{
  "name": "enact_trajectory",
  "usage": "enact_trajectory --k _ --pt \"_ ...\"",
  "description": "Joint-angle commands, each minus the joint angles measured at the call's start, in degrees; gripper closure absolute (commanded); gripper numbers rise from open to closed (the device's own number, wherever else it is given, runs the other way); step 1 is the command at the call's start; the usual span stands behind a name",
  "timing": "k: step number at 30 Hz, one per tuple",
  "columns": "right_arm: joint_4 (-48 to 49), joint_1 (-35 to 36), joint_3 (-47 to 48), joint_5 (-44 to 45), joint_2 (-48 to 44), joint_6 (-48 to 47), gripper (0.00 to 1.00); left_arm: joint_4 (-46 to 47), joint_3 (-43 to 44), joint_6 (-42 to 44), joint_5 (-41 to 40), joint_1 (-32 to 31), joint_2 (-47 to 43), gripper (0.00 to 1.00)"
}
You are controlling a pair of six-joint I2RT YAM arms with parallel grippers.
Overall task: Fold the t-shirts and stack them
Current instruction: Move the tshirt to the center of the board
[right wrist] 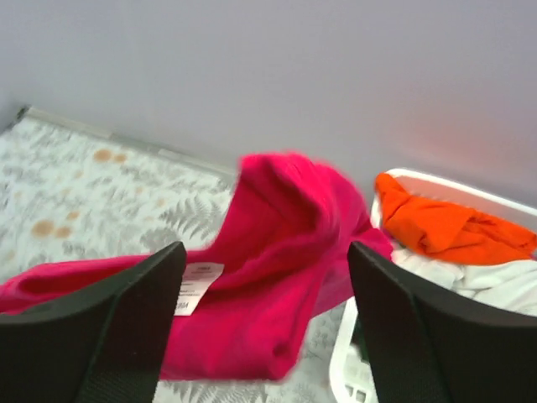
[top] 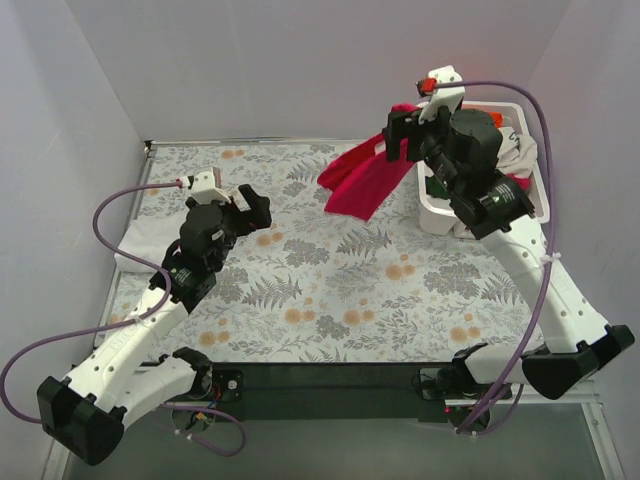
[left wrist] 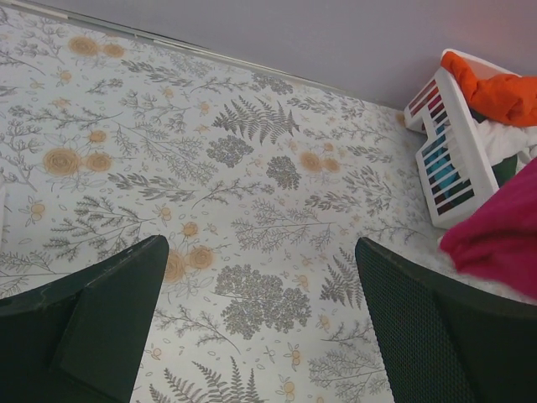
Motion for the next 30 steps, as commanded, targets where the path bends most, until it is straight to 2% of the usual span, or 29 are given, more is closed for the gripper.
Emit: enact_trajectory --k 1,8,14,16,22,26,30 --pt "1.5 1.1 -10.8 -11.4 -3.9 7.8 0.21 0.3 -1.9 -1.6 1.8 -0.2 -0.5 0.14" --pt "4.0 2.1 -31.5 -7.2 -8.9 14.7 0.20 2.3 -5.6 -4.4 6.9 -2.1 4.5 0.19" --pt "5.5 4.0 -42.0 -6.3 -10.2 17.0 0.22 6.9 -6.2 -5.8 4.4 -14.1 15.7 0.20" --pt "5.5 4.2 -43.9 -6.1 -10.6 17.7 0.23 8.4 -4.5 -6.1 2.4 -16.4 20.7 0.20" --pt "7.8 4.9 -50.1 -7.6 -12.4 19.2 0.24 9.5 0.6 -5.2 -4.2 -16.8 32.7 0.21" --pt "10.0 5.2 -51.3 -9.4 -12.2 19.3 0.24 8.8 3.8 -6.2 -11.5 -16.7 38.3 0.25" --pt "10.5 5.5 -51.3 -9.4 -10.7 18.6 0.24 11.7 6.1 -3.9 -13.1 -16.1 41.2 0.28"
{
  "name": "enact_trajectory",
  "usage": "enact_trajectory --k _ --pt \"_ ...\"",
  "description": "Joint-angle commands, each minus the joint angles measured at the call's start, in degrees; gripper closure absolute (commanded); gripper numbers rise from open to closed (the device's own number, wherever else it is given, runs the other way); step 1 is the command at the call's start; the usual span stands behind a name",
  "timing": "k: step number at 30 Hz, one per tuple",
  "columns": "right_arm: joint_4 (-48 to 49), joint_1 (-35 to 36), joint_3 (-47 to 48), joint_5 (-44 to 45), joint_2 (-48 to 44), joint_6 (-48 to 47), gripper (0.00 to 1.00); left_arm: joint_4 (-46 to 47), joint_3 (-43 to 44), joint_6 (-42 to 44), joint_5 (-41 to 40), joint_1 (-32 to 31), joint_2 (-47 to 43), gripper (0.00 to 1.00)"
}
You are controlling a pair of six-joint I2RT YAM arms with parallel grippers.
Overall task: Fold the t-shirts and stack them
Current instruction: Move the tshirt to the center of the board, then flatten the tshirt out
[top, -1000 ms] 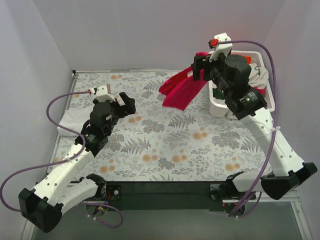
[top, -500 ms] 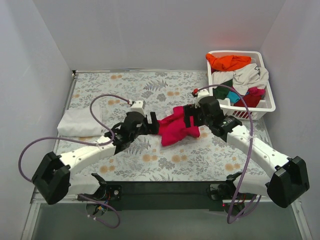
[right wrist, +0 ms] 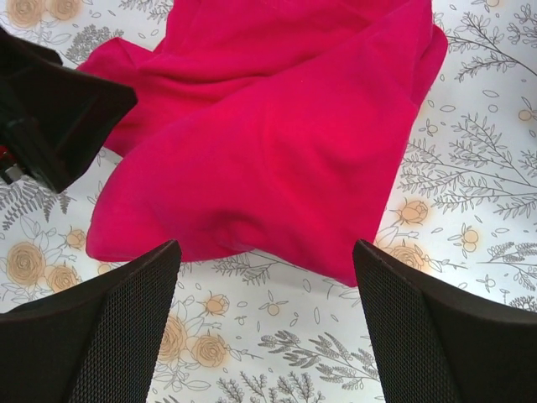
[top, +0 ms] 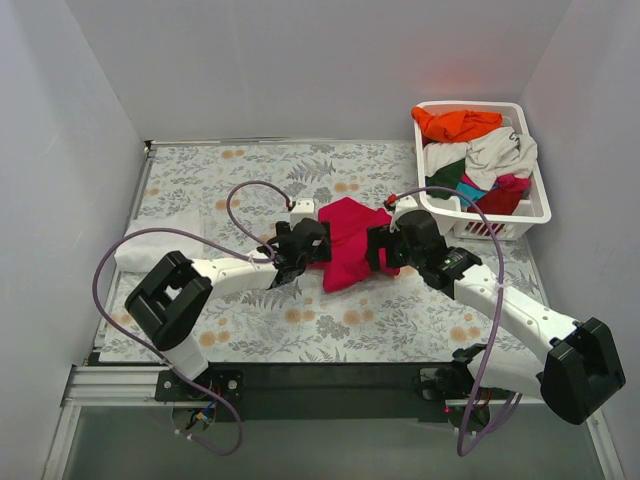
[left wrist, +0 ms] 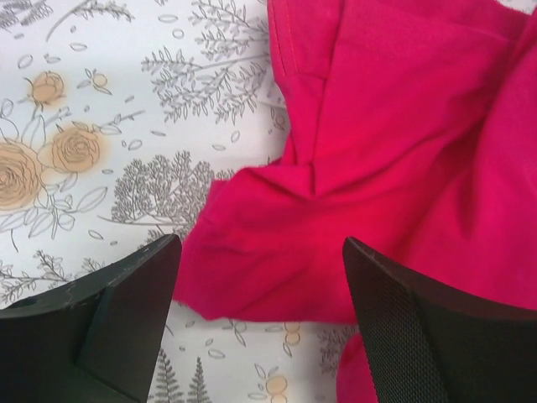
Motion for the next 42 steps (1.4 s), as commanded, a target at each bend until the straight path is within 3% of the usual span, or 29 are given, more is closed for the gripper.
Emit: enact_trajectory --k 1,8,15,25,31,32,42 --pt "4.1 0.4 0.2 -0.9 0.6 -0.1 0.24 3.3 3.6 1.8 -6.1 0.7 0.9 0.29" --pt "4.5 0.6 0.3 -1.6 2.5 -0.5 0.25 5.7 6.5 3.9 -3.6 4.1 5.6 0.35" --pt "4.7 0.8 0.8 -1.7 4.2 -0.7 0.25 9.6 4.8 4.7 5.3 4.6 6.6 0.41" --pt "4.7 1.1 1.7 -1.8 6.3 -0.7 0.25 7.0 5.9 4.3 6.8 4.7 9.3 0.54" --pt "4.7 1.2 1.8 -0.7 7.3 -0.6 0.26 6.4 5.0 3.8 5.3 4.7 6.4 0.90" --pt "4.6 1.3 2.0 -0.5 7.6 -0.4 0.26 6.3 4.5 3.8 4.7 4.7 5.0 1.00" --pt "4.8 3.0 7.7 0.1 12.2 -0.6 0.28 5.6 1.9 2.9 5.9 4.7 -2.6 1.00"
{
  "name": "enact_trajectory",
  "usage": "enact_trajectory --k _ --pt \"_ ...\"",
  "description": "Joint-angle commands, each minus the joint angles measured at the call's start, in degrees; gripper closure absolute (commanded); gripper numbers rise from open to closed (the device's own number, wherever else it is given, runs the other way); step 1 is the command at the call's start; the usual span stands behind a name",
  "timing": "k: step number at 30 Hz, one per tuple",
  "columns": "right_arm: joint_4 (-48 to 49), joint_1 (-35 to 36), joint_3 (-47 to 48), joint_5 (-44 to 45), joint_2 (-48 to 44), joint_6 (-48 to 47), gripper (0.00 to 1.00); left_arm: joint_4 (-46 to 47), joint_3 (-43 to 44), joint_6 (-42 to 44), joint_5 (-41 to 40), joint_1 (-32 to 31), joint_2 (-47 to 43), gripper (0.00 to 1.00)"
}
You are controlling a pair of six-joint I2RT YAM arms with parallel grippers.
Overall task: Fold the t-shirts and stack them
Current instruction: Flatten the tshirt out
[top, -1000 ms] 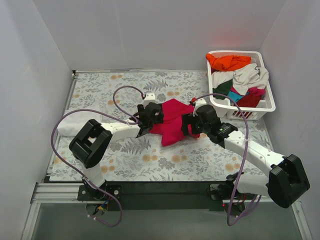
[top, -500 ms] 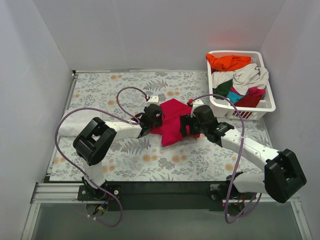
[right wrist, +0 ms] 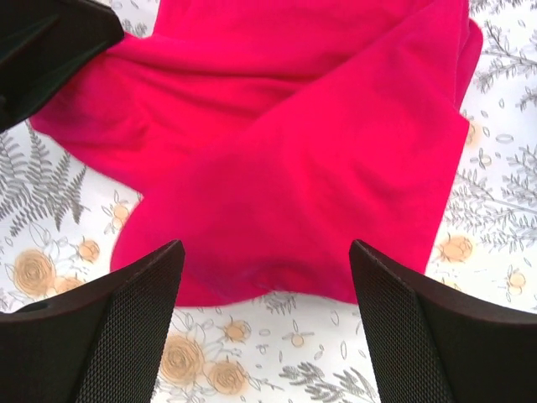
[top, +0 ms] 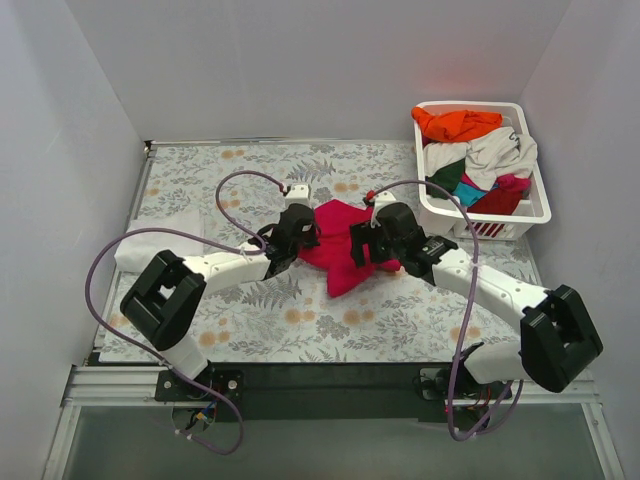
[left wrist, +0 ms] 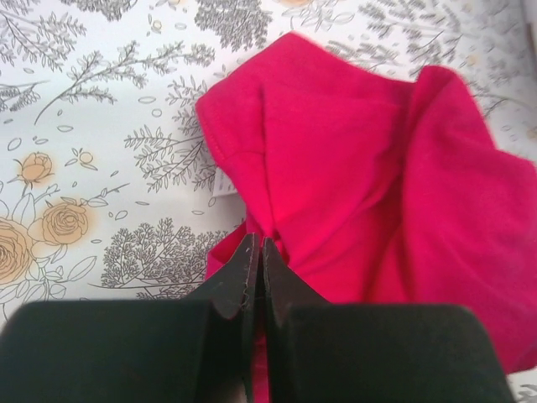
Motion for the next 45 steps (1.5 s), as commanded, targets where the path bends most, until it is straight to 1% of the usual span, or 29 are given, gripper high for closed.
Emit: enact_trajectory --k 1,4,7,9,10,11,12,13,15,17,18,20,21,25,26,29,30,31,32,33,35,36,37,38,39,40,43,45 --pt "1.9 0.5 4.1 1.9 3.7 -0.3 0.29 -0.8 -0.6 -0.4 -0.7 -0.1 -3.9 1.00" --pt "2.0 0.8 5.8 3.1 7.7 -0.5 0.32 -1.1 -1.0 -0.5 -0.8 -0.1 -4.8 1.00" --pt "1.9 0.8 7.2 3.4 12.4 -0.7 0.40 -1.2 -1.5 -0.4 -1.0 -0.1 -5.5 1.00" --pt "1.6 0.8 8.1 2.5 15.6 -0.8 0.53 -1.5 -1.6 -0.3 -1.3 -0.1 -5.9 1.00" --pt "1.4 0.9 8.5 2.4 16.4 -0.8 0.62 -1.6 -1.6 -0.2 -1.8 -0.1 -6.0 1.00" --pt "1.2 0.9 8.7 2.5 17.1 -0.8 0.84 -1.8 -1.7 0.0 -2.2 0.0 -6.3 1.00" --pt "0.6 1.0 9.2 3.0 16.9 -0.7 0.98 -2.4 -1.6 0.2 -3.3 0.6 -6.8 1.00" --pt "0.1 1.0 9.7 3.8 16.9 -0.7 0.99 -2.5 -1.4 0.2 -4.0 0.6 -6.8 1.00" --pt "-1.1 1.1 10.8 5.6 15.0 -1.4 0.99 -4.8 -0.3 0.3 -5.0 3.4 -8.0 1.00" --pt "-3.4 1.2 12.8 9.2 12.9 -2.3 0.99 -6.1 0.9 0.6 -5.2 6.3 -9.8 1.00" --pt "-4.5 1.1 13.6 12.0 10.4 -3.2 0.99 -6.8 1.1 0.8 -5.3 9.4 -13.1 1.00" --pt "-7.3 1.1 15.5 14.6 5.9 -4.0 0.99 -6.9 1.3 1.4 -5.7 12.0 -16.9 1.00" --pt "-8.6 1.1 15.7 16.4 4.2 -4.6 0.99 -6.9 1.2 1.8 -6.4 13.6 -20.3 1.00" --pt "-11.4 1.2 13.3 20.4 -3.8 -5.0 0.99 -9.3 0.4 1.9 -8.7 14.8 -26.3 1.00" --pt "-12.0 1.2 12.3 20.7 -6.5 -4.9 0.99 -10.3 -0.2 1.6 -9.3 15.0 -26.9 1.00" --pt "-14.7 1.2 9.5 19.5 -10.3 -4.3 0.99 -12.4 -3.0 -0.3 -11.0 15.3 -27.7 1.00" --pt "-15.4 1.2 7.7 18.8 -10.8 -3.2 0.93 -14.6 -3.4 -1.0 -11.2 15.4 -27.5 0.98" --pt "-16.9 1.3 6.6 17.6 -11.4 -2.7 0.83 -15.8 -3.8 -1.8 -11.7 15.4 -27.5 0.92" --pt "-17.5 1.3 5.7 17.1 -12.1 -2.1 0.64 -17.8 -4.1 -3.2 -11.9 15.4 -27.7 0.84" --pt "-18.2 1.4 3.7 16.4 -12.5 -0.9 0.56 -18.2 -4.5 -3.5 -12.2 15.4 -28.0 0.76" --pt "-18.1 1.8 2.1 15.8 -14.0 -0.2 0.47 -18.3 -5.9 -4.0 -12.3 15.4 -29.7 0.67" --pt "-17.9 1.9 1.6 15.7 -14.3 0.2 0.46 -18.3 -6.1 -4.4 -12.2 15.4 -30.0 0.64" --pt "-16.4 2.1 1.1 14.4 -14.4 0.2 0.45 -18.2 -6.2 -4.6 -11.1 15.4 -30.0 0.57" --pt "-16.4 2.3 1.1 14.4 -14.3 0.2 0.45 -18.2 -6.0 -4.6 -10.5 15.4 -30.0 0.55" --pt "-14.1 2.6 1.1 13.5 -14.1 0.0 0.45 -18.1 -5.9 -4.7 -9.7 15.4 -29.5 0.53" --pt "-12.7 3.4 1.3 10.5 -13.7 -0.2 0.45 -18.2 -5.7 -4.7 -8.7 15.4 -29.1 0.52" --pt "-7.1 6.6 2.1 5.9 -10.1 -0.6 0.46 -18.0 -5.9 -5.4 -7.1 15.4 -26.7 0.50" --pt "-4.6 8.3 3.5 5.0 -5.2 -0.5 0.46 -16.4 -6.7 -5.4 -6.0 15.4 -25.4 0.50"
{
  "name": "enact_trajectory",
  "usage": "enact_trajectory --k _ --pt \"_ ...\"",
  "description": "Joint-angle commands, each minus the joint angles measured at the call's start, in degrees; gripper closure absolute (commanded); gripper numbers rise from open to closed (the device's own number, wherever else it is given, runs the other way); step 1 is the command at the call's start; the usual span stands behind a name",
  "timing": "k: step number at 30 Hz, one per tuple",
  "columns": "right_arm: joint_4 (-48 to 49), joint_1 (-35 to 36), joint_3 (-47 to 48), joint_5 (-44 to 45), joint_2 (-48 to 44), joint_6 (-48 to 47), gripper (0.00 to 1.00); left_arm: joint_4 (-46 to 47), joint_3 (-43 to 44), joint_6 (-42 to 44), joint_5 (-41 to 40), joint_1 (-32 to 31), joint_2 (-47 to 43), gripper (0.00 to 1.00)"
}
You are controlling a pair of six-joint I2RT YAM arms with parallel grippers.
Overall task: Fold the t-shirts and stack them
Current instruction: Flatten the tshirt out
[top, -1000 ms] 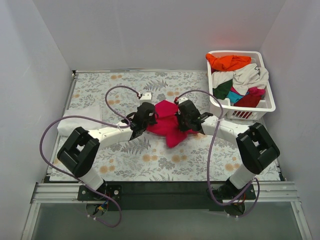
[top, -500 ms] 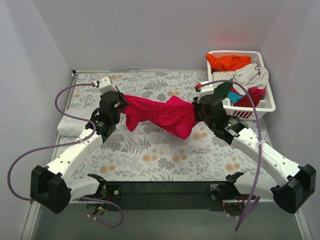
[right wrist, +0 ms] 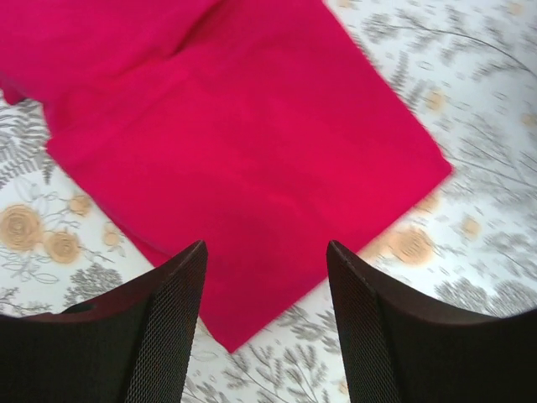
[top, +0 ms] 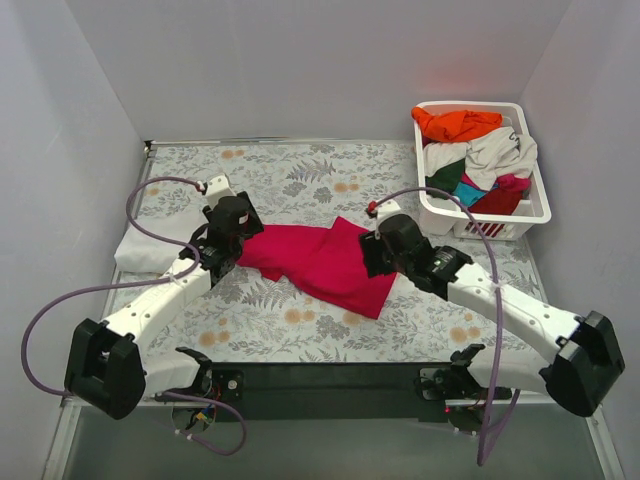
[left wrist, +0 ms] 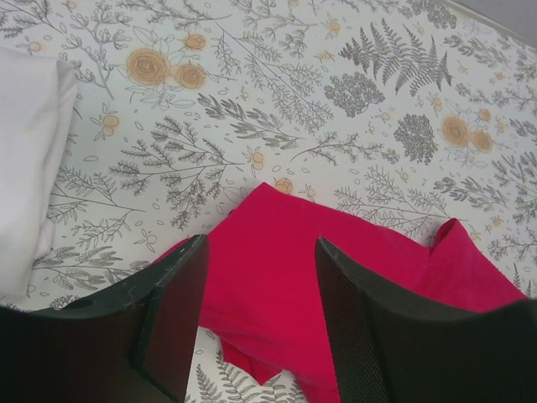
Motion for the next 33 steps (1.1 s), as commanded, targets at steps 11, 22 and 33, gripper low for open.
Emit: enact_trajectory --k 11,22,33 --pt "11.1 7.8 20.3 2.2 31.1 -2.5 0.49 11.3 4.2 1.2 12.1 -1.4 12.8 0.46" --pt "9.5 -5.8 15.3 1.2 26.7 1.5 0.49 16.1 16.2 10.0 10.8 -12.5 30.7 0.45" --pt "9.5 -9.4 6.2 1.3 16.7 2.2 0.48 10.2 27.4 12.4 7.1 -14.8 44.4 0.45"
